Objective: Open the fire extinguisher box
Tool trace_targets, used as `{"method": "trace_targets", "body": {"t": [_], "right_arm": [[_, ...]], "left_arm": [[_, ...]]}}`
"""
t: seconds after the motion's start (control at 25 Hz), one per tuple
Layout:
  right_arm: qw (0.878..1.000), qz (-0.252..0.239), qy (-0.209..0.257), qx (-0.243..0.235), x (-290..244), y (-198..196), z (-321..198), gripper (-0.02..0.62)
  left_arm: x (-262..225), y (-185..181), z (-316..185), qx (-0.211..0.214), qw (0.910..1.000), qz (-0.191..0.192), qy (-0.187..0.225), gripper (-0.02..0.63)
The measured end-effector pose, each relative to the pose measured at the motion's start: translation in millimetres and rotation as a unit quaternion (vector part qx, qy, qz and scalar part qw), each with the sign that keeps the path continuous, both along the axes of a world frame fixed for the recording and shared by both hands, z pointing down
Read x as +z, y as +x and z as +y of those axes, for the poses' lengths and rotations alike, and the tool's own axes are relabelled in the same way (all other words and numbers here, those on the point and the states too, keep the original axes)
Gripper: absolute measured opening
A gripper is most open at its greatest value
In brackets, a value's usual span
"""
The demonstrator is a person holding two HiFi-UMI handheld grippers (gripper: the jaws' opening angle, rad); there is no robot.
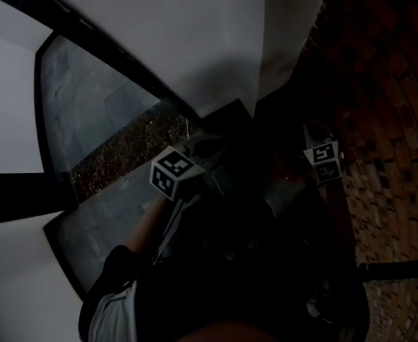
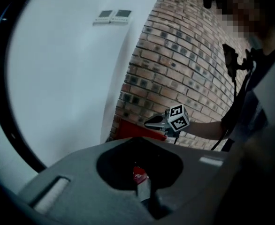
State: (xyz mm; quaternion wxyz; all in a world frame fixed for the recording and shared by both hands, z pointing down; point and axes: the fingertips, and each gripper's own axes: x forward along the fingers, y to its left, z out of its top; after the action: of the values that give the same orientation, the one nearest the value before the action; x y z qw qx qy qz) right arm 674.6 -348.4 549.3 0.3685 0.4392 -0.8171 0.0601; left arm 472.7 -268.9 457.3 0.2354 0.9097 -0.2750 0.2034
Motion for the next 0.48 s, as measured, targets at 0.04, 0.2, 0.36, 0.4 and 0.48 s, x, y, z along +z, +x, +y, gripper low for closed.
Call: {"method": "trace_targets", "body": {"t": [0.04,0.2,0.36,0.4,0.48], "right_arm": [[1.000,-0.017,0.005,-0.021,-6.8,-15.8,-3.2,0.002],[0.993,-0.049,0.024,-0.101,-28.6,-75.7,-7.6,0.002],[0.978,-0.077,0.028,-0.190,-45.1,-141.1,-9.9,0.002],[0.972,-0.085,0.029,-0.215,-49.8,-159.2,-9.2,0.002],[0.959,-0.107,0.036,-0.261,-61.4,-197.3,-5.2,0.002]], "left_arm": [[-2.7,-7.4,-0.3,-0.017,0.9998,0.005,0.001,0.002],[-10.7,-45.1,1.5,-0.088,0.9960,-0.001,0.017,0.002],[-17.7,-91.9,19.0,-0.187,0.9820,-0.007,0.027,0.002],[-19.6,-104.6,26.2,-0.212,0.9768,-0.009,0.029,0.002],[-22.3,-131.3,43.2,-0.256,0.9659,-0.016,0.032,0.002]]}}
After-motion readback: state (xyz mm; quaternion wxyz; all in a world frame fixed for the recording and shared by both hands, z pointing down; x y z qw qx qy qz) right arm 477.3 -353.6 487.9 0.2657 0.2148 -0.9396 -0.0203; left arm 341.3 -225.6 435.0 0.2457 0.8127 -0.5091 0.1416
